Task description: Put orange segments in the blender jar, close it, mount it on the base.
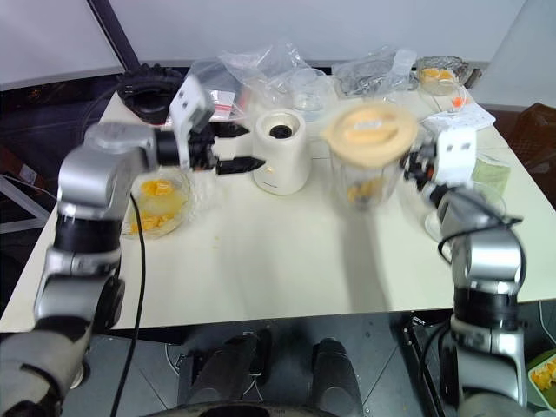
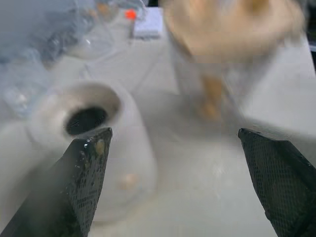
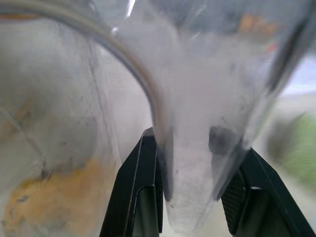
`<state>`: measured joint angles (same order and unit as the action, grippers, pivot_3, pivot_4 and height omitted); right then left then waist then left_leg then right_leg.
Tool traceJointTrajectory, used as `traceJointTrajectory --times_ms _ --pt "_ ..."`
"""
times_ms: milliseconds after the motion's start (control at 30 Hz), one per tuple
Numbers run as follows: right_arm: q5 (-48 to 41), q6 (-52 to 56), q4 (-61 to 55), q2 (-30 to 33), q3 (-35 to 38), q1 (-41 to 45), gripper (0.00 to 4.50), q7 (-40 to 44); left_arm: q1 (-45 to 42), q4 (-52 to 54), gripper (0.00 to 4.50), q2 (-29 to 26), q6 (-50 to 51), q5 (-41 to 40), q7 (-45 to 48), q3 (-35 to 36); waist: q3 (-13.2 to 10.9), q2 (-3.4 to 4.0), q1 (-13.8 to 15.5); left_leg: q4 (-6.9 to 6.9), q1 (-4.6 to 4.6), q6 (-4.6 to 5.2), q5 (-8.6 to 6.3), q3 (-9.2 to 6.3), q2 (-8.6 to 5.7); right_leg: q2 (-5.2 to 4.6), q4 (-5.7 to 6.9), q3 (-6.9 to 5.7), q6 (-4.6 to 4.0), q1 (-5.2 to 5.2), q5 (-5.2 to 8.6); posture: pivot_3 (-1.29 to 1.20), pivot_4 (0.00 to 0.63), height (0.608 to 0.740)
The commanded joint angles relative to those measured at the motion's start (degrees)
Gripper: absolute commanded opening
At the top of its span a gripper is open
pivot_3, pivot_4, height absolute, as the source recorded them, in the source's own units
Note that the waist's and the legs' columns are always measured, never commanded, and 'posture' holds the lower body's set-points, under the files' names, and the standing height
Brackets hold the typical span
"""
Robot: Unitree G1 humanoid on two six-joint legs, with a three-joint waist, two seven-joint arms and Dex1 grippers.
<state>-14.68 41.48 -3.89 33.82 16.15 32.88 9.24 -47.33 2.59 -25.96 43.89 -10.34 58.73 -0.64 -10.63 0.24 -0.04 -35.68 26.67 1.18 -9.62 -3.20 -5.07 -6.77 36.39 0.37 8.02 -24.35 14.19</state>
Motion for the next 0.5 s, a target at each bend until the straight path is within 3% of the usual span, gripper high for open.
traceJointTrajectory --times_ms 33,267,500 --pt "1.47 -3.17 3.47 1.89 -1.26 10.87 0.93 0.89 3.06 4.90 4.26 -2.16 -3.52 0.21 -5.33 2.88 0.00 0.01 -0.03 0.10 -0.06 -0.07 0.06 0.01 0.01 0.01 0.02 0.00 -0.06 0.00 -0.03 0.00 0.150 0.740" --pt "2.77 -13.39 28.51 -4.16 -5.69 33.81 0.93 4.53 9.69 5.83 4.26 -1.45 -4.98 1.79 -19.12 5.89 -0.01 -0.01 -0.98 0.50 -0.27 0.01 0.47 0.09 0.03 0.04 -0.05 -0.01 -0.32 0.04 -0.23 0.00 0.150 0.740" --pt "3.01 -22.14 47.02 -10.74 -6.55 45.69 0.93 9.11 12.55 6.13 4.26 -1.95 -4.66 1.16 -25.56 7.55 -0.02 -0.01 -0.84 0.68 -0.23 -0.01 0.48 0.08 0.01 0.06 -0.03 0.00 -0.31 -0.09 -0.23 0.00 0.150 0.740"
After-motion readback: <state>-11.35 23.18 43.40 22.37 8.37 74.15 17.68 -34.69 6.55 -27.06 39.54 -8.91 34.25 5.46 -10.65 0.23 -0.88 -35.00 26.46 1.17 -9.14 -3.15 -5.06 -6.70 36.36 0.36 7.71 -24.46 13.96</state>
